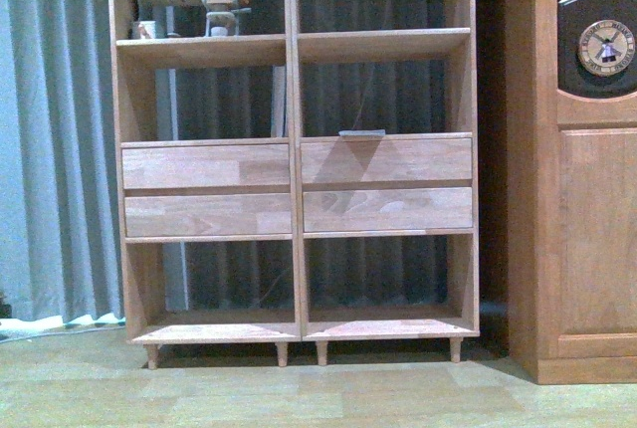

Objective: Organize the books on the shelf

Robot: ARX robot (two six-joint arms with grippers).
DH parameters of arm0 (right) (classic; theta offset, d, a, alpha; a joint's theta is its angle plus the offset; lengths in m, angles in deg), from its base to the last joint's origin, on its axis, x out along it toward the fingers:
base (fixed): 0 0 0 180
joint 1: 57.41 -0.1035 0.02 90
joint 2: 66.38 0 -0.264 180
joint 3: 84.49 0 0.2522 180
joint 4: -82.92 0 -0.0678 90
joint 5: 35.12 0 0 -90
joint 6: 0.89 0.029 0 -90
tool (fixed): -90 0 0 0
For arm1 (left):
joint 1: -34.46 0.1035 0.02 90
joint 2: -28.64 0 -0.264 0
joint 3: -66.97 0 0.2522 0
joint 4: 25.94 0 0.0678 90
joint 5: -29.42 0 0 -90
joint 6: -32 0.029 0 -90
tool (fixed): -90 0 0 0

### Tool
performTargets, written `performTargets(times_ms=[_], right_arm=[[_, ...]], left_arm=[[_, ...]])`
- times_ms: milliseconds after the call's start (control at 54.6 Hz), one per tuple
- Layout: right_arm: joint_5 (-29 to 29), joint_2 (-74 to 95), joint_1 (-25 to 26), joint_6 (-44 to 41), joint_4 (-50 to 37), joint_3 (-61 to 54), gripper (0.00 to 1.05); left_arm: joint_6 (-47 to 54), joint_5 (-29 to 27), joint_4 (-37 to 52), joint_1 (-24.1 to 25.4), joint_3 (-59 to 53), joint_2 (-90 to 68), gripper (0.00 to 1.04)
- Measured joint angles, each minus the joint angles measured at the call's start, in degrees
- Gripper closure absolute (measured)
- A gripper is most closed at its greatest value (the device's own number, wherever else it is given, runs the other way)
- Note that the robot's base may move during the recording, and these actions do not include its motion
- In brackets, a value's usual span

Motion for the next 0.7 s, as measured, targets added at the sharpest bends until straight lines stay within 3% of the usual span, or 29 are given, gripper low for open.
performTargets(times_ms=[696], right_arm=[[0.0,0.0,0.0,0.0,0.0,0.0,0.07]], left_arm=[[0.0,0.0,0.0,0.0,0.0,0.0,0.07]])
